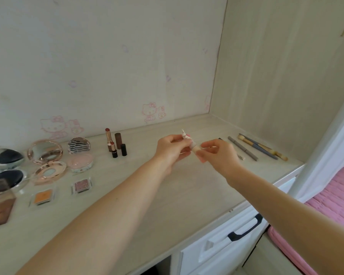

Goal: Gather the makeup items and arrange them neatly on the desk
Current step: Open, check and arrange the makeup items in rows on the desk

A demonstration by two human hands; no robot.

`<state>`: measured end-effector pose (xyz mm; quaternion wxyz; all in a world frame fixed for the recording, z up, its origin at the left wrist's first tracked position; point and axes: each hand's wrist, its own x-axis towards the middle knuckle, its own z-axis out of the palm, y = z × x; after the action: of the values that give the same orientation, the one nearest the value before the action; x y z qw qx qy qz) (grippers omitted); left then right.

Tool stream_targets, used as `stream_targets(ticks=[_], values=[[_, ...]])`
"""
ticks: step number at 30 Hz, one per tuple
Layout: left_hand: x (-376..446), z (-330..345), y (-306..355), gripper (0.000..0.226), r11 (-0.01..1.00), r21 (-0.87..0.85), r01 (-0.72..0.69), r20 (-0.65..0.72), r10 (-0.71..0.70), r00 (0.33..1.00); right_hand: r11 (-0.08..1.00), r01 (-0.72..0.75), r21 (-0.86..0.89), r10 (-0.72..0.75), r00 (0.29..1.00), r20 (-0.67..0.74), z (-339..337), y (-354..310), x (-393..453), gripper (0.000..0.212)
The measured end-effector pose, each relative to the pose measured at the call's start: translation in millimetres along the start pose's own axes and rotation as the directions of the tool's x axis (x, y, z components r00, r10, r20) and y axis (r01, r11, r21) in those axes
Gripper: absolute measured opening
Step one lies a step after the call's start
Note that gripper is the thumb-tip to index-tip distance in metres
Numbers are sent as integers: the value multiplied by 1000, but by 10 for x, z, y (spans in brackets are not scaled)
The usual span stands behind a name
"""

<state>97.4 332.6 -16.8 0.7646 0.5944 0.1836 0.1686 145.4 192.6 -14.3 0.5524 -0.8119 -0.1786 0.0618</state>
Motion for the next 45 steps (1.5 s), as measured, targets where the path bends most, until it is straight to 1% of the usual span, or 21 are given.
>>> stream_targets(ticks=[2, 6, 9, 13, 17, 20, 21, 23, 25, 26, 28, 30, 33, 35, 38, 40, 42, 45], values=[[-109, -92, 47, 30, 1000, -22, 2, 6, -2, 1000, 995, -9, 103, 10, 1000, -3, 98, -61, -38, 21], [-305, -355, 132, 30, 995, -95, -4, -7, 3, 1000, 974, 1, 227, -10, 999, 38, 360, -217, -174, 20], [-447, -611, 204, 28, 996, -80, -42, -21, 40, 999, 956, -19, 294, -8, 996, 91, 579, -345, -290, 19], [-620, -962, 299, 25, 994, -25, -105, -84, 103, 991, 943, -28, 333, -36, 982, 183, 888, -495, -448, 16], [-837, -1303, 373, 23, 982, 93, -163, -101, 173, 980, 941, -12, 338, -79, 964, 253, 1177, -643, -623, 17], [-1042, -1564, 422, 25, 959, 204, -196, -124, 224, 967, 935, -22, 354, -110, 931, 349, 1372, -728, -774, 12], [-1105, -1649, 426, 23, 942, 265, -206, -129, 246, 961, 937, -22, 349, -120, 917, 380, 1435, -743, -828, 10], [-1245, -1790, 431, 16, 877, 421, -232, -109, 303, 947, 945, -7, 326, -142, 890, 433, 1550, -747, -933, 8], [-1395, -1902, 420, 11, 814, 522, -255, -95, 352, 931, 956, 19, 294, -167, 857, 487, 1649, -744, -1027, 9], [-1450, -1966, 405, 13, 800, 544, -254, -96, 360, 928, 963, 43, 267, -179, 841, 511, 1691, -742, -1061, 13], [-1548, -2111, 382, 22, 780, 584, -223, -108, 348, 931, 975, 85, 207, -185, 827, 531, 1754, -752, -1100, 28], [-1628, -2278, 376, 23, 707, 675, -212, -108, 379, 919, 977, 102, 188, -188, 830, 525, 1797, -785, -1105, 35], [-1757, -2454, 364, 21, 557, 797, -233, -44, 439, 897, 974, 124, 192, -211, 810, 547, 1875, -841, -1114, 31], [-1837, -2521, 335, 24, 516, 825, -231, -16, 429, 903, 976, 150, 159, -214, 805, 554, 1957, -840, -1133, 28], [-1894, -2617, 271, 27, 462, 840, -284, 36, 474, 880, 970, 195, 143, -242, 795, 556, 2075, -803, -1169, 24], [-1910, -2654, 207, 31, 468, 825, -317, 48, 502, 864, 964, 197, 181, -266, 785, 560, 2128, -783, -1190, 16], [-1937, -2659, 150, 34, 543, 778, -317, -17, 521, 853, 953, 193, 232, -293, 780, 553, 2158, -777, -1216, 9], [-1972, -2659, 157, 31, 658, 689, -305, -145, 537, 831, 939, 191, 285, -323, 775, 544, 2175, -771, -1262, 8]])
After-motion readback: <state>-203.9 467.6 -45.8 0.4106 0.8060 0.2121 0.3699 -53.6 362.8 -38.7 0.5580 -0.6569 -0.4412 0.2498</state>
